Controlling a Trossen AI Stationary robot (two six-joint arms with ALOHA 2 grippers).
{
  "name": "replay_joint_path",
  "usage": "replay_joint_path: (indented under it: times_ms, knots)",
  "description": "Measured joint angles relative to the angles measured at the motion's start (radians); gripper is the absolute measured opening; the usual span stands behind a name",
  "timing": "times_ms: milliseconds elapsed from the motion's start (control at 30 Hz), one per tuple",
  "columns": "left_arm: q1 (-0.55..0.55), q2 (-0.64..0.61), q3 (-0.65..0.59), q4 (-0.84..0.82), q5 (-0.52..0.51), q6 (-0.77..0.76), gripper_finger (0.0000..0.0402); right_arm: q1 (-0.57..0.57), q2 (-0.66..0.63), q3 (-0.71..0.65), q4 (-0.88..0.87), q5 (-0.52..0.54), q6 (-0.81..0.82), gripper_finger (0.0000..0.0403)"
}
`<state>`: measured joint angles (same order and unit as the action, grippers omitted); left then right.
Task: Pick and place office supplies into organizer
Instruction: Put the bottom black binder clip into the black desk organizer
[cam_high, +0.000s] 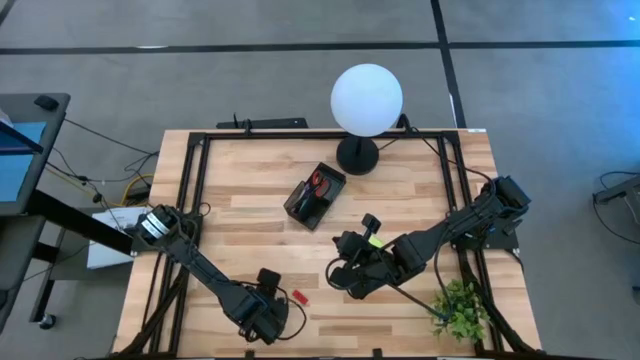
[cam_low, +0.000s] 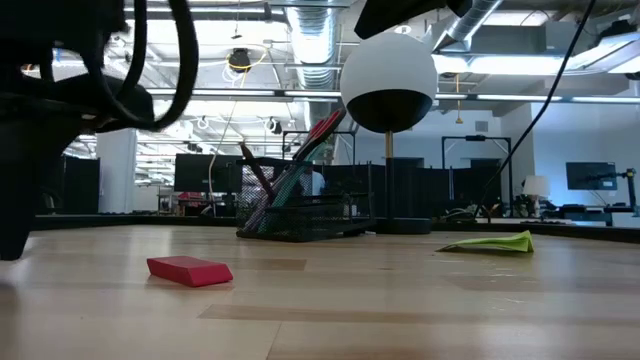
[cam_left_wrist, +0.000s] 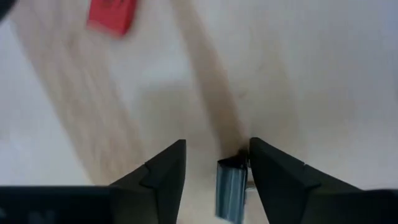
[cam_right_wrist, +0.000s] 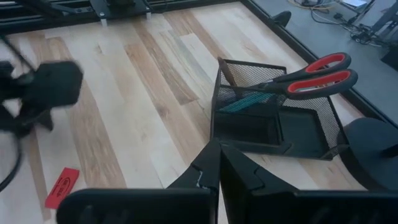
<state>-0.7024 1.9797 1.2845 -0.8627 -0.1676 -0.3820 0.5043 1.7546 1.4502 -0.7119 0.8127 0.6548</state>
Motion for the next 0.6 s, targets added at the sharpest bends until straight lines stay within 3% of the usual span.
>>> replay_joint_path:
  times_ms: [100, 600]
  knots:
    - [0.002, -0.002, -0.001, -0.058, 0.013, -0.074, 0.0172, 0.007, 0.0, 0.0, -0.007, 0.0, 0.0, 0.0]
    - [0.006, -0.003, 0.025, -0.086, 0.069, -0.153, 0.0173, 0.011, 0.0, 0.0, -0.01, -0.001, 0.0, 0.0]
